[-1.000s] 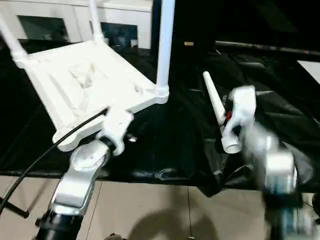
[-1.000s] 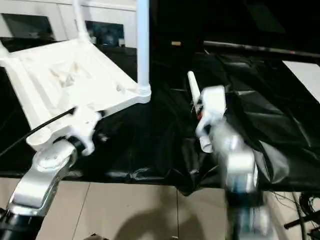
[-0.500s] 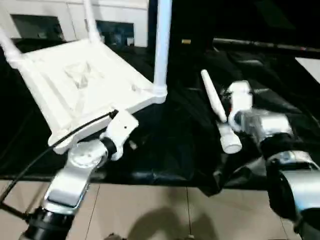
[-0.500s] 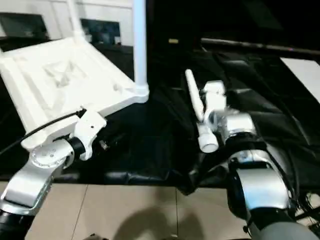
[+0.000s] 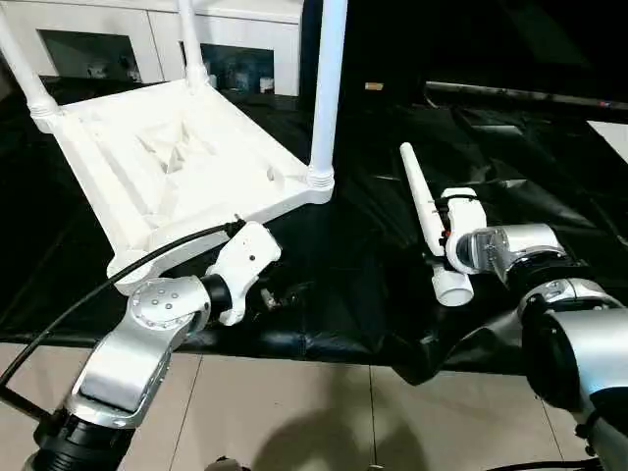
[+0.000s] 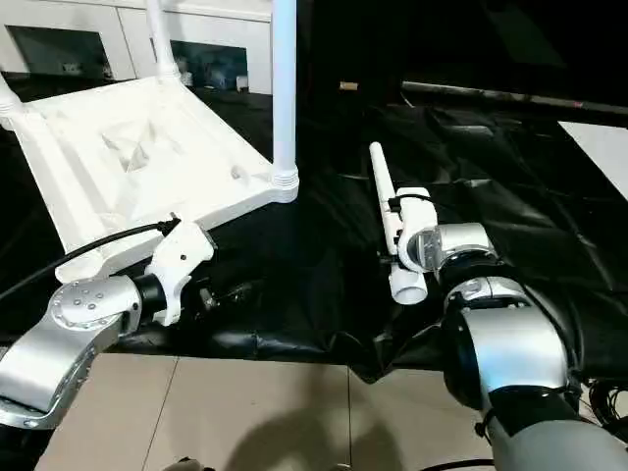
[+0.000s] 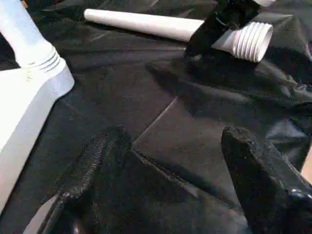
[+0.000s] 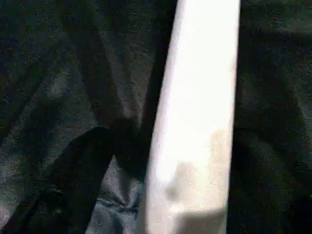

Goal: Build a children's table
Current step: Pick table leg

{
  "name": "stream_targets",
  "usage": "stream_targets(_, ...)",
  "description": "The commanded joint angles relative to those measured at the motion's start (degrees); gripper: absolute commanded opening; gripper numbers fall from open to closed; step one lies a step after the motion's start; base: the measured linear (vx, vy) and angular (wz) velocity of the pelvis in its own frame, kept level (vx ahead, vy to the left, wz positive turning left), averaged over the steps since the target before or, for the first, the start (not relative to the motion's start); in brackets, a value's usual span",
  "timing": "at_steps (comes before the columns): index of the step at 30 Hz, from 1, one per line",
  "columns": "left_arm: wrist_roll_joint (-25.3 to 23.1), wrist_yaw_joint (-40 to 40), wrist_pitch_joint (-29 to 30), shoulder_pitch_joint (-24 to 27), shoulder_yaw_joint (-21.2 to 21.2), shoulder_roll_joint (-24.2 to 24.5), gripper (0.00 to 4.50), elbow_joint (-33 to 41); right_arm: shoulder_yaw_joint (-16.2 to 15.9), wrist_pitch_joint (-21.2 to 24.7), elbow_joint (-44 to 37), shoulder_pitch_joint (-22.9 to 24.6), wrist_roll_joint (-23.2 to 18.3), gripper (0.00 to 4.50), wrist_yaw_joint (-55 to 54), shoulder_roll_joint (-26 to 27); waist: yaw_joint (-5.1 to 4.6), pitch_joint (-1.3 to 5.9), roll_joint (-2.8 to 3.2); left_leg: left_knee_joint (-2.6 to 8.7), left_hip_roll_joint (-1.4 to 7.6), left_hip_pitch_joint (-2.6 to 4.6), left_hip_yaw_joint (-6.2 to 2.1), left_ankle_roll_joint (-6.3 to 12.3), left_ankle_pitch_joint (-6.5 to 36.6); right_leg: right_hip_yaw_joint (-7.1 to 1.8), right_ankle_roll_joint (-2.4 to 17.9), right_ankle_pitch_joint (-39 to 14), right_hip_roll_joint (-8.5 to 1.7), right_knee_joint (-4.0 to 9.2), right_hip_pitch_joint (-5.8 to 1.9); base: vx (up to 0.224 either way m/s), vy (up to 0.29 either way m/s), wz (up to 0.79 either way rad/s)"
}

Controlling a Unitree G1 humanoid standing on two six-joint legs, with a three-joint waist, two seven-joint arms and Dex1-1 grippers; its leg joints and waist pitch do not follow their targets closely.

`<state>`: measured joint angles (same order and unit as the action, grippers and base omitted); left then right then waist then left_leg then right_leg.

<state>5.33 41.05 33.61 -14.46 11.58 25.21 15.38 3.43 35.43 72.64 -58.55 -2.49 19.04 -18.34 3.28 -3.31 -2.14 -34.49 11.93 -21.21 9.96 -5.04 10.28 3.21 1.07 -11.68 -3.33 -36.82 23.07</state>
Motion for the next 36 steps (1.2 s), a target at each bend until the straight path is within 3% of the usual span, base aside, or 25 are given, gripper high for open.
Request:
stream_targets(1, 1.2, 0.7, 1.0, -0.6, 0.4, 0.4, 3.8, 1.0, 0.3, 0.3, 1.8, 0.0, 0.5, 3.83, -0.4, -0.4, -0.06, 3.68, 0.49, 3.4, 0.88, 0.52, 0.16, -1.65, 10.9, -2.51, 11.8, -9.5, -3.58, 4.42, -2.75, 0.0, 0.0, 0.0)
stream_targets(7, 1.4, 1.2, 2.0, -0.5, 0.8, 0.7, 4.24, 1.0, 1.8, -1.3, 2.7, 0.3, 0.3, 3.44, -2.4, -1.0, -0.15, 3.74, 0.52, 3.35, 0.83, 0.49, 0.12, -1.79, 11.3, -2.47, 11.6, -9.8, -3.5, 4.42, -2.66, 0.0, 0.0, 0.0)
stream_targets(8, 1.2, 1.0, 1.9, -0.7, 0.8, 0.5, 4.29, 0.7, 2.4, -1.9, 2.7, 0.4, -0.1, 3.33, -3.3, -1.1, -0.13, 3.74, 0.83, 3.35, 0.84, 0.51, 0.07, -1.86, 11.3, -2.47, 11.6, -9.6, -3.51, 4.36, -2.65, 0.0, 0.0, 0.0)
stream_targets(11, 1.4, 0.4, 1.9, -1.4, 0.4, 0.1, 4.49, 0.0, 2.7, -2.4, 2.7, 0.5, -0.3, 3.18, -3.4, -1.2, -0.22, 3.75, 0.66, 3.33, 0.79, 0.55, 0.11, -1.84, 11.7, -2.41, 11.7, -9.4, -3.37, 4.4, -2.61, 0.0, 0.0, 0.0)
stream_targets(13, 2.0, 0.5, 2.0, -1.6, 0.4, 0.2, 4.5, -0.4, 3.7, -3.2, 2.6, 1.3, -0.8, 3.06, -4.7, -1.4, -0.23, 3.77, 1.13, 3.3, 0.73, 0.52, 0.05, -1.91, 11.8, -2.43, 11.7, -9.4, -3.38, 4.37, -2.65, 0.0, 0.0, 0.0)
stream_targets(17, 2.0, 0.7, 2.0, -1.6, 0.4, 0.3, 4.5, -0.4, 4.9, -4.5, 2.5, 2.0, -1.7, 2.72, -6.3, -1.6, -0.24, 3.89, 0.87, 3.28, 0.75, 0.5, 0.08, -1.92, 11.5, -2.38, 11.8, -8.2, -3.35, 4.27, -2.75, 0.0, 0.0, 0.0)
stream_targets(18, 2.1, 0.8, 2.0, -1.5, 0.4, 0.3, 4.5, -0.4, 5.5, -5.0, 2.4, 2.3, -2.2, 2.6, -6.9, -1.6, -0.26, 3.89, 1.2, 3.26, 0.73, 0.54, 0.06, -1.9, 11.4, -2.37, 11.9, -7.8, -3.28, 4.21, -2.69, 0.0, 0.0, 0.0)
stream_targets(20, 2.3, 0.6, 2.1, -1.8, 0.2, 0.1, 4.5, -0.4, 7.2, -7.0, 2.1, 3.0, -3.2, 2.38, -8.5, -1.7, -0.21, 3.89, 0.97, 3.24, 0.75, 0.62, 0.16, -1.86, 11.7, -2.41, 11.8, -7.8, -3.33, 4.33, -2.64, 0.0, 0.0, 0.0)
stream_targets(21, 2.6, 0.4, 2.1, -2.3, 0.0, -0.3, 4.5, -0.6, 10.1, -9.8, 1.4, 3.7, -5.5, 2.33, -9.5, -1.6, -0.21, 3.89, 1.31, 3.22, 0.73, 0.69, 0.2, -1.9, 12.1, -2.41, 11.8, -7.7, -3.3, 4.42, -2.59, 0.0, 0.0, 0.0)
stream_targets(25, 2.9, -0.2, 1.9, -3.1, -0.2, -1.0, 4.5, -1.4, 12.2, -13.5, -0.1, 4.6, -7.2, 2.02, -8.4, -1.6, -0.33, 3.92, 1.08, 3.22, 0.66, 0.52, 0.11, -1.64, 12.1, -2.29, 12.1, -7.3, -3.17, 4.26, -2.79, 0.0, 0.0, 0.0)
stream_targets(27, 2.7, -0.7, 1.3, -4.0, 0.0, -1.8, 4.5, -2.6, 13.5, -16.2, -1.7, 5.5, -8.6, 1.89, -7.3, -1.7, -0.47, 3.78, 1.92, 3.18, 0.53, 0.48, 0.12, -1.56, 13.1, -2.31, 11.8, -7.8, -3.15, 4.57, -2.79, 0.0, 0.0, 0.0)
stream_targets(30, 2.2, -1.5, 0.5, -5.0, 0.3, -2.9, 4.5, -4.3, 15.1, -20.4, -6.2, 7.4, -10.4, 1.84, -5.0, -1.3, -0.71, 3.99, 1.43, 2.97, 0.45, 0.28, 0.14, -0.43, 11.8, -2.3, 12.2, -7.8, -3.15, 4.57, -3.08, 0.0, 0.0, 0.0)
stream_targets(31, 1.9, -2.1, 0.2, -5.9, 0.4, -3.5, 4.5, -5.0, 16.2, -21.8, -9.5, 8.5, -11.7, 1.84, -3.7, -0.8, -0.61, 3.99, 1.71, 2.96, 0.4, 0.22, 0.17, -0.13, 11.3, -2.32, 12.2, -7.5, -3.19, 4.57, -3.15, 0.0, 0.0, 0.0)
stream_targets(33, 2.4, -3.6, 1.3, -7.6, -0.5, -5.3, 4.5, -6.0, 17.0, -23.5, -16.2, 10.8, -13.5, 1.83, -1.4, 0.0, -0.64, 4.31, 1.6, 2.8, 0.43, 0.06, 0.16, 1.09, 8.8, -2.32, 12.2, -5.0, -3.1, 4.3, -3.39, 0.0, 0.0, 0.0)
stream_targets(35, 4.0, -5.2, 3.3, -9.4, -2.2, -7.5, 4.5, -7.3, 17.0, -23.6, -27.5, 15.0, -16.1, 1.83, 1.2, 1.9, -0.62, 4.02, 1.55, 2.9, 0.27, -0.19, 0.26, 1.97, 7.3, -2.33, 12.0, -4.1, -2.95, 4.44, -3.55, 0.0, 0.0, 0.0)
stream_targets(36, 4.3, -5.4, 4.0, -9.8, -2.5, -7.9, 4.5, -7.5, 16.8, -23.7, -30.0, 16.0, -16.4, 1.82, 1.7, 2.1, -0.44, 4.24, 1.57, 2.82, 0.52, 0.12, 0.25, 2.35, 6.8, -2.41, 11.6, -3.2, -3.06, 4.34, -3.43, 0.0, 0.0, 0.0)
